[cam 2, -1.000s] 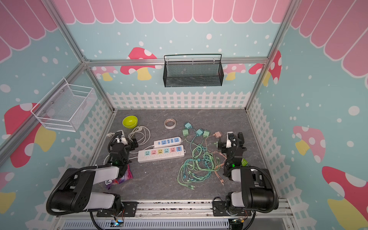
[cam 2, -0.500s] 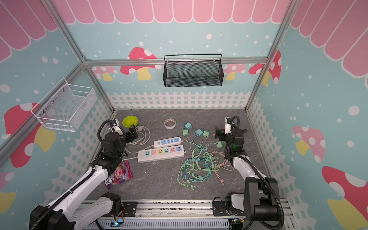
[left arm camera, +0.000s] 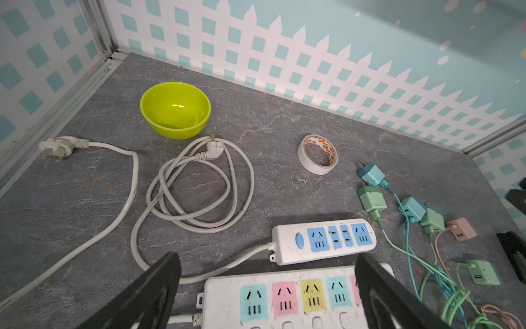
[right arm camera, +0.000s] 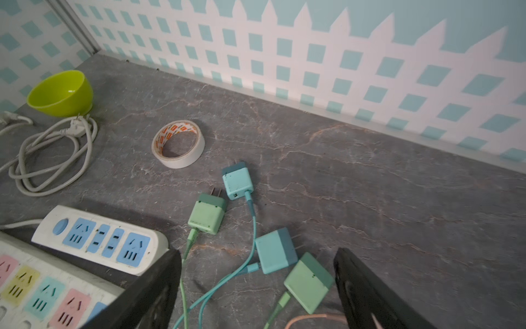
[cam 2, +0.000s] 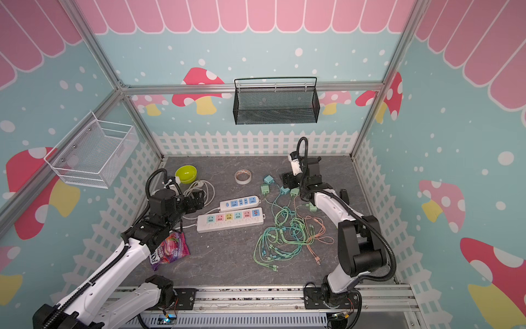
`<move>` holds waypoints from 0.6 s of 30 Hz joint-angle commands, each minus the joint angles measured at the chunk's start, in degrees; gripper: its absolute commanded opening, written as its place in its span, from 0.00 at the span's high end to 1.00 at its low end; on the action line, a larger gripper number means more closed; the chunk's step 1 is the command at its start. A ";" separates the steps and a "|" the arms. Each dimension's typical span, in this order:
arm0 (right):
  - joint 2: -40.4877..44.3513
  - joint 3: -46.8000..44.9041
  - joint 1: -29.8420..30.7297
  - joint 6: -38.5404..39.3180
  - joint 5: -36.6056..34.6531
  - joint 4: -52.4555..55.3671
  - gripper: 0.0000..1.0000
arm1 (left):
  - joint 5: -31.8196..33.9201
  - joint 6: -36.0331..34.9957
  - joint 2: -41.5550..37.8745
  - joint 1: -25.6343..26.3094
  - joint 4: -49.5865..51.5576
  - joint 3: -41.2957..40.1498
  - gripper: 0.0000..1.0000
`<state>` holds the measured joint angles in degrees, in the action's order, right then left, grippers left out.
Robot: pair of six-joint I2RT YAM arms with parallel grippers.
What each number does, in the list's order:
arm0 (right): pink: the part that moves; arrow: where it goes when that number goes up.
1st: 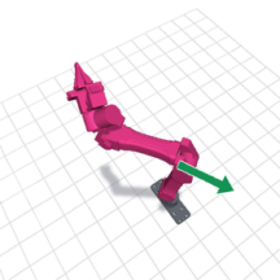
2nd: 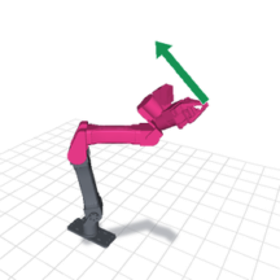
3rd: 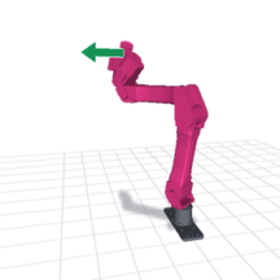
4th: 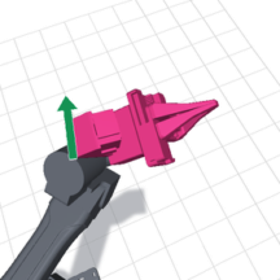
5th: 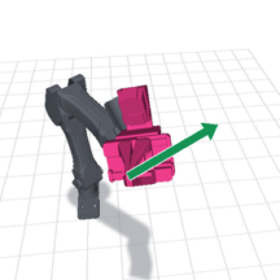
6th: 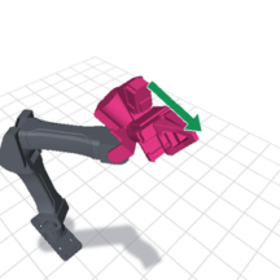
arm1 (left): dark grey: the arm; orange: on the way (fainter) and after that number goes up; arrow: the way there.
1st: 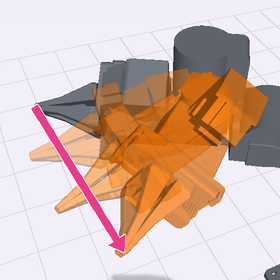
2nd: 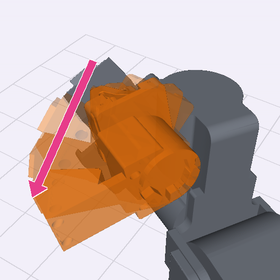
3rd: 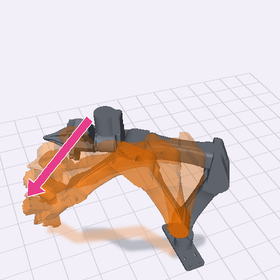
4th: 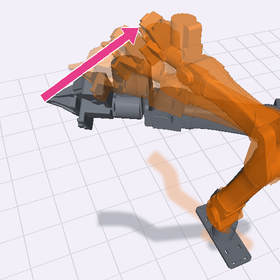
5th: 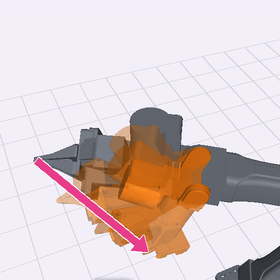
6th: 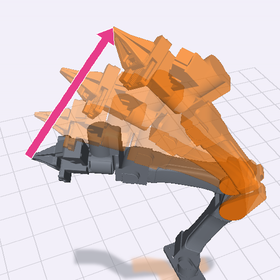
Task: Insert plugs into power strip
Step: Pick up the plug from the top-center of the table.
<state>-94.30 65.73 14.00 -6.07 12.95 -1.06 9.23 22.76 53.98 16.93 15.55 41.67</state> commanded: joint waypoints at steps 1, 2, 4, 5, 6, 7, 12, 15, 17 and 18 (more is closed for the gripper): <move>-4.44 3.62 2.73 -0.12 0.34 5.60 0.13 | -3.44 2.20 -0.79 0.21 3.52 -0.54 0.04; -5.87 4.66 3.44 -0.63 0.32 5.79 0.13 | -4.24 2.27 -0.92 0.21 3.87 -0.54 0.04; -8.38 6.32 4.50 -1.63 0.53 6.01 0.14 | -5.59 2.54 -1.39 0.21 4.77 -0.30 0.04; -9.63 7.25 5.00 -2.27 0.74 6.15 0.15 | -6.30 2.76 -1.66 0.21 5.36 -0.19 0.04; -10.84 8.09 5.52 -2.66 0.82 6.31 0.15 | -6.89 2.94 -2.03 0.24 5.82 -0.03 0.04; -11.91 9.01 5.81 -3.02 0.77 6.47 0.15 | -7.33 3.05 -2.33 0.25 6.25 0.07 0.04; -18.06 13.04 7.77 -4.77 -0.07 7.94 0.17 | -8.58 3.25 -3.86 0.27 8.92 0.56 0.04; -20.72 14.71 8.55 -6.00 -1.48 8.26 0.19 | -8.70 3.02 -4.66 0.30 9.91 0.65 0.04; -22.10 15.41 8.93 -6.70 -1.89 8.23 0.21 | -8.70 2.82 -4.93 0.30 10.36 0.77 0.04; -22.54 15.65 9.05 -7.09 -2.20 8.27 0.21 | -8.71 2.84 -5.02 0.28 10.58 0.82 0.04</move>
<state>-115.46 79.72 22.48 -11.16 12.01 5.54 1.45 24.71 49.80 17.02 23.73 41.67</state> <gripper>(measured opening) 0.791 0.962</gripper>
